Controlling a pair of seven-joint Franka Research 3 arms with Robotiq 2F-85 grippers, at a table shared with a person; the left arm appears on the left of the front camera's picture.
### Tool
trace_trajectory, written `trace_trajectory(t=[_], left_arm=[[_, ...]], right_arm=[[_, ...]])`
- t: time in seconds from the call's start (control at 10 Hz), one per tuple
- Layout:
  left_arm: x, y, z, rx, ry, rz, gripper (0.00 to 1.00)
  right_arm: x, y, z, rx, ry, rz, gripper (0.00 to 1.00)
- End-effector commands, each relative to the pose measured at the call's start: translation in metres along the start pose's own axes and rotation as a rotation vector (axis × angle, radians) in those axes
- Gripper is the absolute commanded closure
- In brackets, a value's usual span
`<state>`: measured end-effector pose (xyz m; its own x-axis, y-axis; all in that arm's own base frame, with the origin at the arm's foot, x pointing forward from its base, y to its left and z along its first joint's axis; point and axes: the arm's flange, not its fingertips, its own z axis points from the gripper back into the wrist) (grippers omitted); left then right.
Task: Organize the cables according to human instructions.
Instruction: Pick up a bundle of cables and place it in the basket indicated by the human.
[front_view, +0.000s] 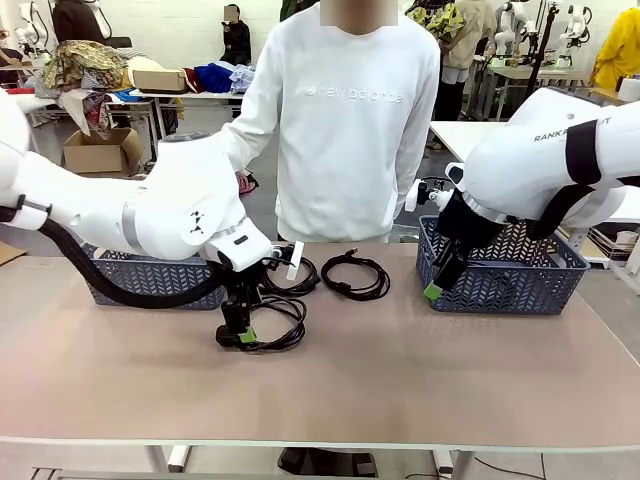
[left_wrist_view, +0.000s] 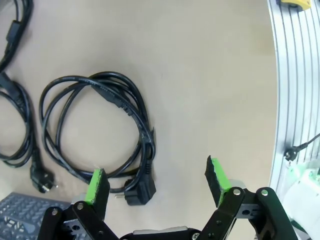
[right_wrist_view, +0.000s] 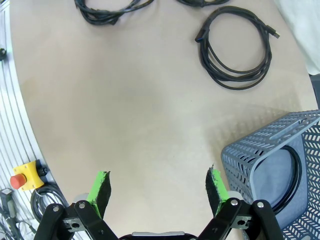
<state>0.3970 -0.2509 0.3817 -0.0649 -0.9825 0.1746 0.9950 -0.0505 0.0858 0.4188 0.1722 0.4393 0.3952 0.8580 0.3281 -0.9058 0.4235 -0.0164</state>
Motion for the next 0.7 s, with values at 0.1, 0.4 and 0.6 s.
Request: trace_trajectory(t=[0.1, 0.4, 0.6], left_arm=[[0.017, 0.015, -0.019, -0.042, 0.068, 0.006, 0.0], [0.025, 0.014, -0.04, -0.108, 0.116, 0.003, 0.0], [0.023, 0.011, -0.049, -0.133, 0.129, 0.001, 0.0]], right_arm=[[0.002, -0.001, 0.002, -0.011, 0.007, -0.002, 0.0], [0.002, -0.001, 0.002, -0.011, 0.007, -0.002, 0.0], [0.002, -0.001, 0.002, -0.011, 0.007, -0.002, 0.0]])
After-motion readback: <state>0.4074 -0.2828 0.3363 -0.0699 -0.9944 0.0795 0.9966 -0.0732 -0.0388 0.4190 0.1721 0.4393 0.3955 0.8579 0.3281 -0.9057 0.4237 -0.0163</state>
